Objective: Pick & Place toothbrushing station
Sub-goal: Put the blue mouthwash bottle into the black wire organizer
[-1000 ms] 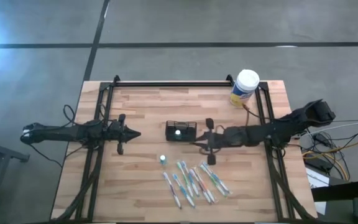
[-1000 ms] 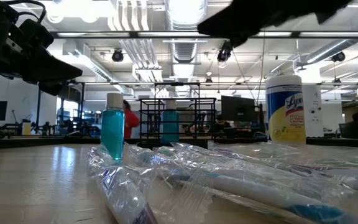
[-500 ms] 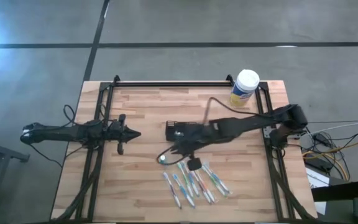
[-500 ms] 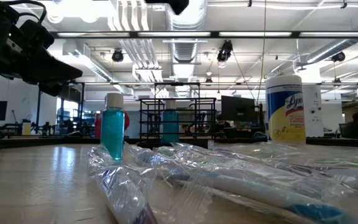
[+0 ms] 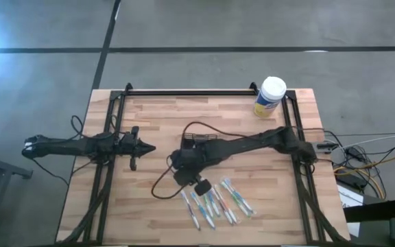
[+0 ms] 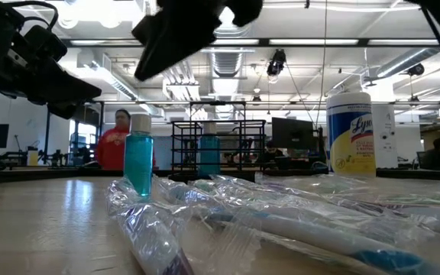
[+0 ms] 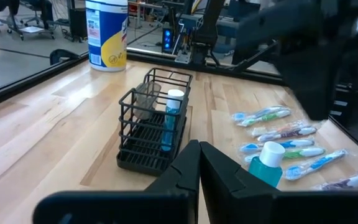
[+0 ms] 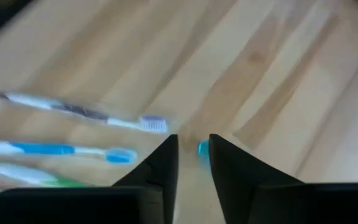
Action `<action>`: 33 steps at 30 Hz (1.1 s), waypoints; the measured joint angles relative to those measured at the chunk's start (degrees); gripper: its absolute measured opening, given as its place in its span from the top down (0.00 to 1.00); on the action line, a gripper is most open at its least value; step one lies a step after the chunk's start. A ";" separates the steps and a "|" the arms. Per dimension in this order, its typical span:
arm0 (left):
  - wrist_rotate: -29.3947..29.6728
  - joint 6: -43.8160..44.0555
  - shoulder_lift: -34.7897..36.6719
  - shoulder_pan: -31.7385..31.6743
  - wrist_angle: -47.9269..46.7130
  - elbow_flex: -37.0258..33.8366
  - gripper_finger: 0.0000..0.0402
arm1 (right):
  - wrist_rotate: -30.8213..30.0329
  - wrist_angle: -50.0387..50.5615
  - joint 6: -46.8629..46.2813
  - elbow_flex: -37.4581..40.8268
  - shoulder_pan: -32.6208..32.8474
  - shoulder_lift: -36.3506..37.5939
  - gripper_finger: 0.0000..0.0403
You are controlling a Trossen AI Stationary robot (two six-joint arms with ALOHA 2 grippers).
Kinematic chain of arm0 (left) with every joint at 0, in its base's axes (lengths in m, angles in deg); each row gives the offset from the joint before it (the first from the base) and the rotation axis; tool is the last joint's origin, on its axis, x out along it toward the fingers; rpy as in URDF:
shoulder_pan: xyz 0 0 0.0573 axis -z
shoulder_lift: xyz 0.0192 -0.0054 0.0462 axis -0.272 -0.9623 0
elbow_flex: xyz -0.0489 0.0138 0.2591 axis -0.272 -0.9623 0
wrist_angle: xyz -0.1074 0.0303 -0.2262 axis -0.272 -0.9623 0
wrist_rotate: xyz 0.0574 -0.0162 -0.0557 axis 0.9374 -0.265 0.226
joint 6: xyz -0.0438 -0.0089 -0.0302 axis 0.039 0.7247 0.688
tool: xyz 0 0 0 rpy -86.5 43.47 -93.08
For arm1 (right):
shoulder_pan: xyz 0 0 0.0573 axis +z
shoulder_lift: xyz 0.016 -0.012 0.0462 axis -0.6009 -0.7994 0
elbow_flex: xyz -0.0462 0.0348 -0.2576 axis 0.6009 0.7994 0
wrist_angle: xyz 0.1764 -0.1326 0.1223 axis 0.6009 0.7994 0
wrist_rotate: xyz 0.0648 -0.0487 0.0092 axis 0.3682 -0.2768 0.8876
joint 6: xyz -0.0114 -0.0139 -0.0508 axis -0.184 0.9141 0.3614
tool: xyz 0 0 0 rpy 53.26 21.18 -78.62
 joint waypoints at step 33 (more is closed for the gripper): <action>-0.06 -1.94 -0.66 -0.01 -0.17 0.00 0.97 | 4.96 -2.03 4.19 -1.40 -4.39 -5.02 0.51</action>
